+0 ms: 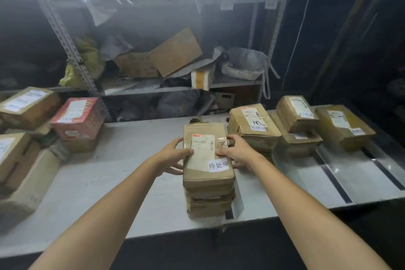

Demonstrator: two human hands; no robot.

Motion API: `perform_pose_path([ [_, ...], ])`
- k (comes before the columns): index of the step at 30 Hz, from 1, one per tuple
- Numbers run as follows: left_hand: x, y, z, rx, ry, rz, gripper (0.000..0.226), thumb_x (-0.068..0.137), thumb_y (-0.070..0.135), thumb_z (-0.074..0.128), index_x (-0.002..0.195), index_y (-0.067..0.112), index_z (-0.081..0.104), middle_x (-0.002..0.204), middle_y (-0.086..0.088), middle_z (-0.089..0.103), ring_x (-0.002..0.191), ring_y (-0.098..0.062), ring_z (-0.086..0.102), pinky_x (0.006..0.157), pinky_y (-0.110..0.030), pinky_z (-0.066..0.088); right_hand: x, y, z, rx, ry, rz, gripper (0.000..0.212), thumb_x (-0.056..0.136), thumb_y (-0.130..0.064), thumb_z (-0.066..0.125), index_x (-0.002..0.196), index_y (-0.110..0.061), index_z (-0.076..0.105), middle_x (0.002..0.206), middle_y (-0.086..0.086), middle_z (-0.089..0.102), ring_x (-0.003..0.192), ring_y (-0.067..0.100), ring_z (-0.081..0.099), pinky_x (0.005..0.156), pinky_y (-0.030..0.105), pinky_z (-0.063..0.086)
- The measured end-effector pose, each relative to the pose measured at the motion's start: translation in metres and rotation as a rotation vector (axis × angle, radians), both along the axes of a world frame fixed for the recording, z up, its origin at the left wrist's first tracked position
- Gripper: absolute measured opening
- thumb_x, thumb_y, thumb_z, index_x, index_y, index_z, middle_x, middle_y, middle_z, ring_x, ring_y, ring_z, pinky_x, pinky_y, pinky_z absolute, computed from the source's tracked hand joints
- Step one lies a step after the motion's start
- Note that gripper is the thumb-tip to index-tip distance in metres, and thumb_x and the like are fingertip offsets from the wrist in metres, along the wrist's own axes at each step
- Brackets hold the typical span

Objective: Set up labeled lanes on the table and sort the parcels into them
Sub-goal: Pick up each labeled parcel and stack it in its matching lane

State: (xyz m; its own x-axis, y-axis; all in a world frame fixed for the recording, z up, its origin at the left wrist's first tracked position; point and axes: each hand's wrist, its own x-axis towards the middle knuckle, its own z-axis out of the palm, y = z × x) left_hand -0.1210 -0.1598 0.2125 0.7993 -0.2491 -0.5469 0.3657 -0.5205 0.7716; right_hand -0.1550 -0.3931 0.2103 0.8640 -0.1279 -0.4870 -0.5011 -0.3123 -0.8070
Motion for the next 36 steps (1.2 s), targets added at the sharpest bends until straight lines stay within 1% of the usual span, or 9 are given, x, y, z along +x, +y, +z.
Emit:
perform_pose_path([
  [3,-0.001,-0.002,0.002,0.008,-0.005,0.008,0.063,0.097,0.036,0.063,0.151,0.036,0.03,0.141,-0.008,0.052,0.105,-0.032,0.066,0.076,-0.04,0.062,0.005,-0.001,0.0,-0.031,-0.002,0.026,0.072,0.085,-0.017,0.079,0.144,-0.022,0.039,0.102,-0.01,0.061,0.089,0.012,0.07,0.061,0.031,0.058],
  [6,-0.004,0.0,0.002,0.023,-0.008,0.009,0.064,0.097,0.038,0.064,0.151,0.037,0.03,0.145,-0.005,0.049,0.113,-0.034,0.063,0.082,-0.043,0.061,0.007,0.0,0.0,-0.084,0.008,0.045,0.074,0.085,-0.023,0.079,0.146,-0.022,0.038,0.118,-0.003,0.062,0.095,0.014,0.066,0.074,0.039,0.059],
  [10,-0.008,0.008,0.012,0.087,-0.012,-0.036,0.066,0.096,0.044,0.062,0.153,0.033,0.032,0.15,-0.007,0.045,0.122,-0.033,0.057,0.095,-0.047,0.056,0.013,0.005,0.01,-0.275,-0.012,0.064,0.07,0.089,-0.03,0.072,0.147,-0.014,0.038,0.141,0.008,0.054,0.115,0.023,0.055,0.091,0.039,0.048],
  [14,-0.014,0.041,0.029,0.185,-0.095,-0.007,0.059,0.098,0.042,0.058,0.151,0.028,0.036,0.148,-0.008,0.048,0.125,-0.03,0.056,0.101,-0.048,0.052,0.034,0.025,0.034,-0.52,-0.112,0.072,0.069,0.09,-0.035,0.061,0.149,-0.013,0.035,0.143,0.014,0.051,0.127,0.033,0.051,0.1,0.045,0.047],
  [21,-0.043,0.196,0.067,0.463,-0.226,0.189,0.054,0.097,0.042,0.056,0.147,0.026,0.044,0.146,-0.003,0.047,0.122,-0.025,0.053,0.092,-0.041,0.055,0.069,0.14,0.082,-0.775,-0.352,0.366,0.055,0.094,-0.044,0.053,0.14,-0.015,0.044,0.137,0.01,0.055,0.124,0.036,0.051,0.089,0.042,0.049],
  [25,-0.067,0.3,0.084,0.628,-0.284,0.272,0.05,0.098,0.039,0.056,0.144,0.021,0.05,0.147,-0.003,0.051,0.13,-0.023,0.05,0.103,-0.035,0.045,0.072,0.24,0.099,-0.772,-0.399,0.592,0.049,0.094,-0.045,0.055,0.132,-0.015,0.052,0.133,0.007,0.06,0.119,0.03,0.056,0.094,0.042,0.051],
  [31,-0.1,0.451,0.092,0.58,-0.311,0.529,0.047,0.094,0.039,0.058,0.139,0.023,0.056,0.141,-0.004,0.057,0.122,-0.024,0.056,0.101,-0.032,0.046,0.065,0.41,0.108,-0.757,-0.443,0.787,0.041,0.092,-0.046,0.06,0.122,-0.018,0.059,0.118,0.001,0.065,0.101,0.021,0.062,0.079,0.033,0.051],
  [34,-0.106,0.518,0.088,0.568,-0.317,0.57,0.042,0.097,0.036,0.059,0.135,0.021,0.058,0.135,-0.003,0.059,0.119,-0.022,0.057,0.089,-0.026,0.044,0.064,0.488,0.103,-0.711,-0.46,0.833,0.035,0.089,-0.044,0.062,0.112,-0.018,0.061,0.104,-0.001,0.066,0.092,0.019,0.064,0.08,0.036,0.057],
  [36,-0.107,0.56,0.084,0.563,-0.32,0.592,0.042,0.098,0.035,0.059,0.136,0.019,0.058,0.141,-0.003,0.056,0.121,-0.022,0.056,0.092,-0.027,0.044,0.065,0.537,0.1,-0.692,-0.48,0.864,0.03,0.091,-0.041,0.062,0.11,-0.018,0.059,0.106,0.0,0.065,0.094,0.019,0.062,0.082,0.037,0.056],
])
